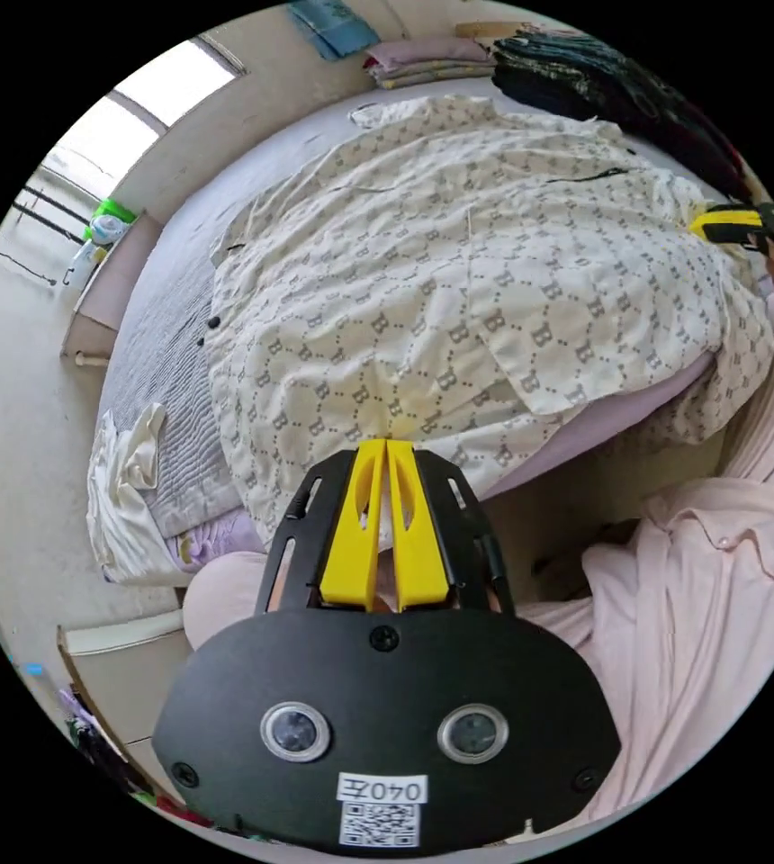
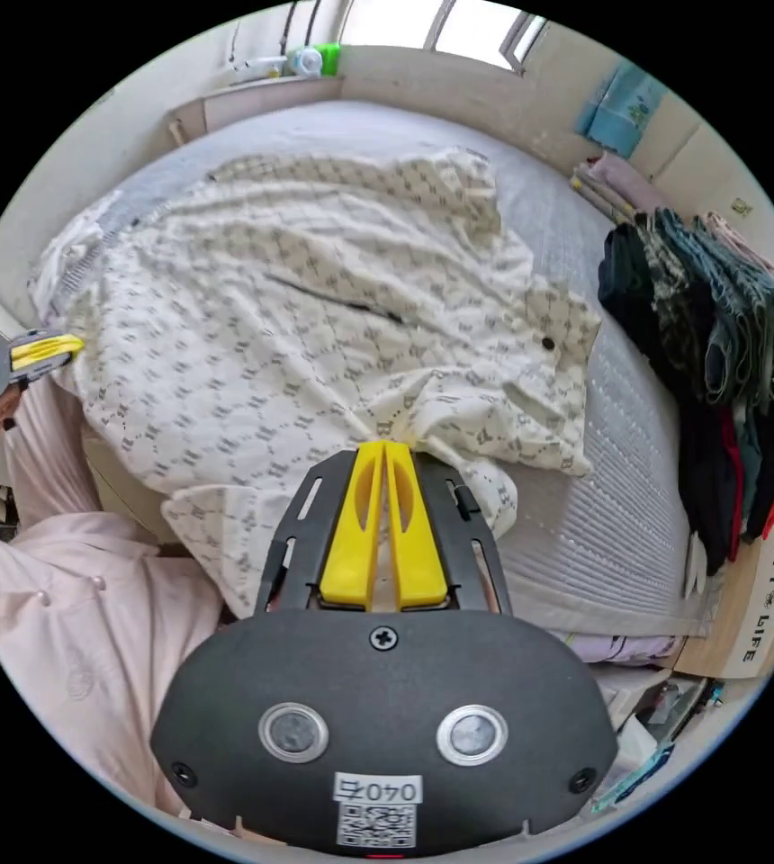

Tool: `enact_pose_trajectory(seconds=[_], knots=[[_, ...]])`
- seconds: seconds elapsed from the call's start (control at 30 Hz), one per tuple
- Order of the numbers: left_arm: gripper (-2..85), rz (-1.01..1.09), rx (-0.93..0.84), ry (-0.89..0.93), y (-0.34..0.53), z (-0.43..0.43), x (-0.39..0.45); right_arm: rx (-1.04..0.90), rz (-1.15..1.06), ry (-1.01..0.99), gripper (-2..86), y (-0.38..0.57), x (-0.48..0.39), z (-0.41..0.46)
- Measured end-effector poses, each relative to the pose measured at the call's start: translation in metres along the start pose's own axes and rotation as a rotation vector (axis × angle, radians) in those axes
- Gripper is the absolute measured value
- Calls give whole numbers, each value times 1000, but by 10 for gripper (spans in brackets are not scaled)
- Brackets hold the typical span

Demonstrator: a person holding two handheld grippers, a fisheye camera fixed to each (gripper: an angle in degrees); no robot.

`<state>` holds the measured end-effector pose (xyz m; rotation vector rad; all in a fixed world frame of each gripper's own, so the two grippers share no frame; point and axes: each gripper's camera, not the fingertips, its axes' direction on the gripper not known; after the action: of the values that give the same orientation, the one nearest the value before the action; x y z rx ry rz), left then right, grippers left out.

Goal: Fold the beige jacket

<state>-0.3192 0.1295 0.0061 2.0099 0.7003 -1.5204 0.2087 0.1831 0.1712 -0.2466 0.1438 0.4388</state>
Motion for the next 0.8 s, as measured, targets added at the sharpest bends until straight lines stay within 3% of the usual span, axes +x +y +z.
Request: enact_pose_trajectory(seconds=[0.03, 0.1, 0.17, 0.2, 0.27, 0.33, 0.37, 0.47, 0.53, 0.6, 0.67, 0.77, 0.8], knots=[[-9, -19, 59, 63, 7, 1, -14, -24, 19, -43, -10, 2, 11, 18], [-9, -89, -33, 180, 4, 1, -44, 4, 90, -157, -10, 5, 31, 17], [-9, -127, 4, -41, 3, -21, -55, 28, 142, -126, -10, 7, 36, 1], [-9, -114, 36, -69, 2, -29, -54, 98, 132, -81, -10, 11, 31, -17], [-9, -57, 114, 57, -5, -42, -49, 164, 103, -98, -10, 15, 21, -34], [-9, 8, 82, 134, -14, -24, -38, 184, 32, -202, -9, 14, 7, -34], [-9, 50, -19, 88, -20, 2, -30, 174, 15, -221, -9, 14, 3, -30], [-9, 85, -16, 48, -22, 6, -37, -23, -47, -186, -8, 13, -2, 15], [-9, 58, -49, 25, -25, -1, -49, 14, 47, -277, -6, 25, 20, 9], [-9, 130, 48, 24, -21, -25, -47, 91, 68, -310, 1, 39, 33, -16], [-8, 304, 143, 284, -21, -49, -33, 126, 31, -356, 25, 55, 42, -37], [-5, 540, 125, 693, -32, -43, 4, -40, -76, -382, 97, 72, 43, -41], [-4, 551, 113, 739, -36, -37, 12, -123, -115, -359, 109, 78, 39, -34]])
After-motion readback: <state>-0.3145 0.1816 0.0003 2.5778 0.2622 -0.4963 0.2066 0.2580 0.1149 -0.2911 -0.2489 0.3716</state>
